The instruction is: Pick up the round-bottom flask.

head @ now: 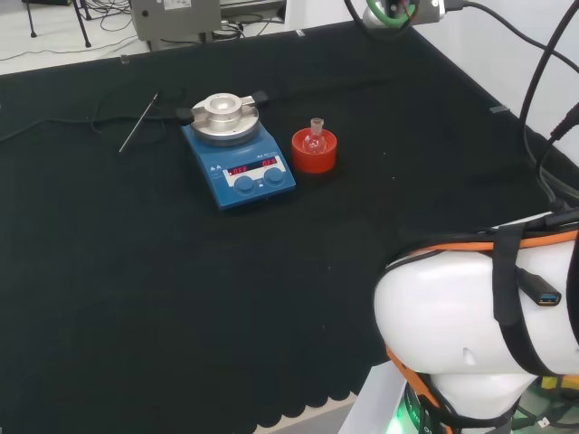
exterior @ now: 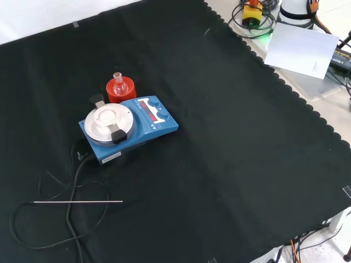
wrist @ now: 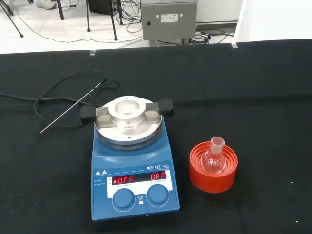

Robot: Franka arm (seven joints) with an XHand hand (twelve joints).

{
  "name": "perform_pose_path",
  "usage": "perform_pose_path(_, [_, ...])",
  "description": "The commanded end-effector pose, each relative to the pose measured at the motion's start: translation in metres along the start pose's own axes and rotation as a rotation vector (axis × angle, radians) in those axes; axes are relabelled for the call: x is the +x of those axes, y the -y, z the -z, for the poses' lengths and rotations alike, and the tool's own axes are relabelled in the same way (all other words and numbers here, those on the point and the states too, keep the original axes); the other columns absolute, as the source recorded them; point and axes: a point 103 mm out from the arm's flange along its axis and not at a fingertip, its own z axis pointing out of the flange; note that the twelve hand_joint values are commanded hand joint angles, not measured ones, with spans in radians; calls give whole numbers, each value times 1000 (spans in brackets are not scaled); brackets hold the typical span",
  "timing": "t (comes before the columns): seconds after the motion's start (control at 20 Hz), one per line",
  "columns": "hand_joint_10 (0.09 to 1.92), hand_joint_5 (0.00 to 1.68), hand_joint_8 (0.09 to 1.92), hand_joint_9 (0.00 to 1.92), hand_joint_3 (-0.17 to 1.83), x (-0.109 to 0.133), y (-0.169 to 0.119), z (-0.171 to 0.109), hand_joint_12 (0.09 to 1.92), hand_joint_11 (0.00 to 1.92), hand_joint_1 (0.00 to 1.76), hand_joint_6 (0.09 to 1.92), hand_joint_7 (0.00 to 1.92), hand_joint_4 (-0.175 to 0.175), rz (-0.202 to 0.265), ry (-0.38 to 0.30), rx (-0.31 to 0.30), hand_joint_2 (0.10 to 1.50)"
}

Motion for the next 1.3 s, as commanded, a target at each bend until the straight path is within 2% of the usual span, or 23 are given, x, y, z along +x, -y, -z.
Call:
perform_pose_path(0.05, [674,206,573,150,545,-1,-1,0,1087,0,111,337,64,-38,0,1,-7,1177])
perform_pose_path(0.15, [671,256,546,146,372,-10,-6,-1,1076,0,87,205,72,-35,-6,-6,7,1271])
perform_pose_path(0.25, [668,280,534,146,301,-27,-15,-3,1072,0,81,146,76,-35,-11,-14,19,1308])
perform_pose_path(0.35, [667,287,531,146,281,-50,-27,-5,1071,0,79,129,77,-34,-16,-19,27,1319])
perform_pose_path(0.4, [667,288,530,146,277,-71,-38,-8,1071,0,79,126,77,-34,-23,-23,33,1321])
perform_pose_path(0.8, [665,298,525,145,247,-149,-86,-31,1066,0,79,95,79,-35,-62,-64,79,1330])
perform_pose_path(1.15, [664,302,523,144,218,-183,-126,-67,1059,0,100,87,81,-37,-79,-95,115,1323])
perform_pose_path(1.3, [665,306,524,146,212,-173,-145,-84,1058,0,112,87,83,-38,-72,-116,124,1320])
